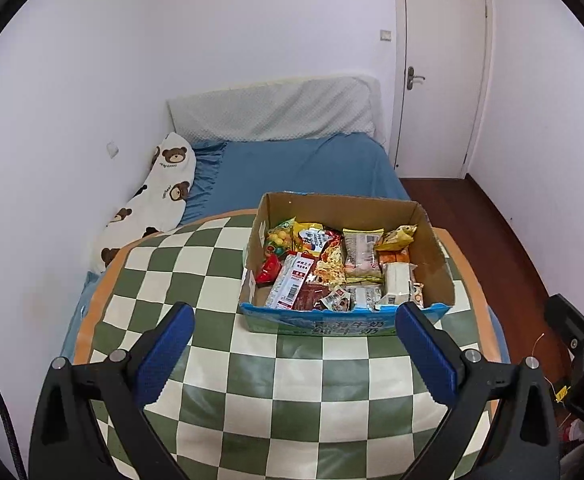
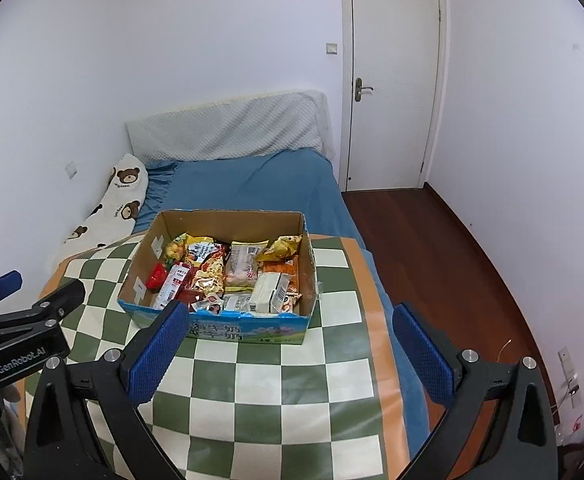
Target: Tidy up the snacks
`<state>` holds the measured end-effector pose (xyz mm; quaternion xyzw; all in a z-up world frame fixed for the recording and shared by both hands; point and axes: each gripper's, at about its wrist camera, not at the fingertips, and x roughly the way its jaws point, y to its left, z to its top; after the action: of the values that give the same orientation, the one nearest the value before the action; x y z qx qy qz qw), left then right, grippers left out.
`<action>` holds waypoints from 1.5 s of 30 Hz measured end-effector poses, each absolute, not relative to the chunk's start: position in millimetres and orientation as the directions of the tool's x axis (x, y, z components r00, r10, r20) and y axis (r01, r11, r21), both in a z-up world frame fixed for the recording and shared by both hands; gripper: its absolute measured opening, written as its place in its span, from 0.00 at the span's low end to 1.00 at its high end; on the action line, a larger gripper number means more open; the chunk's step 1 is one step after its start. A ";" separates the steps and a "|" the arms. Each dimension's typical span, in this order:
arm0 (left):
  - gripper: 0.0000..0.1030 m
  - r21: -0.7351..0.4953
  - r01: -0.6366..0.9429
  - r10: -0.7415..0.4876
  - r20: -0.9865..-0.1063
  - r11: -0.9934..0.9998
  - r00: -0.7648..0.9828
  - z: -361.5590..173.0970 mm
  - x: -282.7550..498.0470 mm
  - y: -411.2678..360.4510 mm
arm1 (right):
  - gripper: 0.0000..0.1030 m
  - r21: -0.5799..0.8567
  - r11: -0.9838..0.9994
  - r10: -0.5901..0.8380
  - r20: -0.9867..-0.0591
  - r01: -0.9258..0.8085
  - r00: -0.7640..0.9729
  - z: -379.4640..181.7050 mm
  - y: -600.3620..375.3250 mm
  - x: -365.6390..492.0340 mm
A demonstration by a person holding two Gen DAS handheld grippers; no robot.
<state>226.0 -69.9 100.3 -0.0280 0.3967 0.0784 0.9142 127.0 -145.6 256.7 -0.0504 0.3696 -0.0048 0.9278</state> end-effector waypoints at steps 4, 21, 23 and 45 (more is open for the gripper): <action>1.00 0.016 -0.174 0.128 -0.742 0.985 0.659 88.2 247.4 -68.5 | 1.00 -0.109 0.994 -0.054 -0.692 -0.030 0.720 242.3 -144.0 148.7; 1.00 0.032 -0.167 0.126 -0.800 0.985 0.587 45.3 303.1 -70.6 | 1.00 -0.111 0.994 -0.075 -0.757 -0.015 0.649 189.2 -148.9 214.3; 1.00 0.030 -0.164 0.121 -0.802 0.986 0.584 45.0 303.7 -71.9 | 1.00 -0.109 0.994 -0.076 -0.761 -0.011 0.644 185.7 -150.1 218.2; 1.00 0.028 -0.157 0.115 -0.807 0.987 0.579 41.0 303.7 -73.7 | 1.00 -0.109 0.994 -0.080 -0.769 -0.006 0.635 179.9 -154.9 223.1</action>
<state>303.7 -73.7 41.0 -0.0233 0.4525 0.0766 0.8882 223.1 -154.9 179.9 -0.0504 0.4269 -0.0205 0.9027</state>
